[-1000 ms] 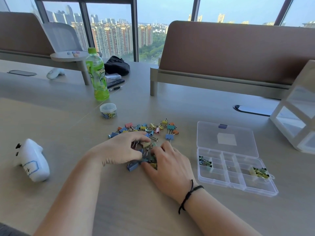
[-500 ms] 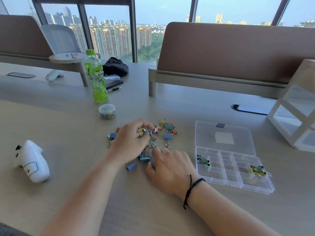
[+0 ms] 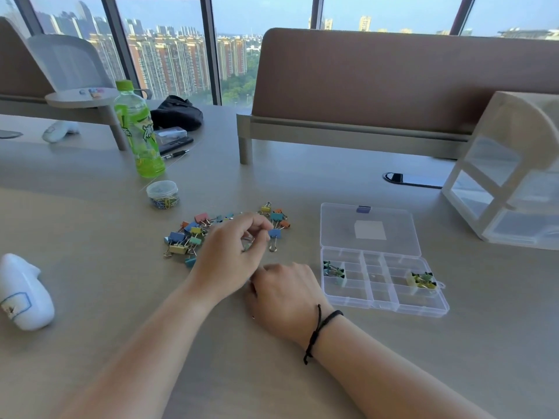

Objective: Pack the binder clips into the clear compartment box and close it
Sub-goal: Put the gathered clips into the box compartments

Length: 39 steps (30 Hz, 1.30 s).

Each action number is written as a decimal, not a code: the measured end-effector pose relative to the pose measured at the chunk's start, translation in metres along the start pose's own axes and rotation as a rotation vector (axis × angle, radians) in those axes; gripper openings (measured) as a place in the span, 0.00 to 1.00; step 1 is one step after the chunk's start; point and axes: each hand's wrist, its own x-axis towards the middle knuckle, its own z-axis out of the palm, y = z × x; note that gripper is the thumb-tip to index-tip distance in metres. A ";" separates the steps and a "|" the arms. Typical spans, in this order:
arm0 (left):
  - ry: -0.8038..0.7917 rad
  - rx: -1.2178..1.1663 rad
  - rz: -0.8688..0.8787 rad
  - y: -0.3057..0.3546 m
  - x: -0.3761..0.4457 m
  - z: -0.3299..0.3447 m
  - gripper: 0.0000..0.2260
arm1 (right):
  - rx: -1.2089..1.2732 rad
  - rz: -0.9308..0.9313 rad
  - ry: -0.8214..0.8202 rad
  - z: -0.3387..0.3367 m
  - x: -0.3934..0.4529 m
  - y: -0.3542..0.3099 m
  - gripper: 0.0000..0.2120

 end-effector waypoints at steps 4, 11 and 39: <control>-0.018 -0.111 -0.006 0.002 -0.002 0.006 0.04 | 0.001 -0.016 0.079 0.005 -0.002 0.005 0.12; -0.157 -0.263 0.007 0.009 -0.007 0.000 0.13 | 0.354 0.171 0.460 -0.019 -0.006 0.011 0.16; -0.477 0.761 0.138 0.037 0.001 0.064 0.17 | 1.917 0.982 0.186 -0.095 -0.043 0.094 0.21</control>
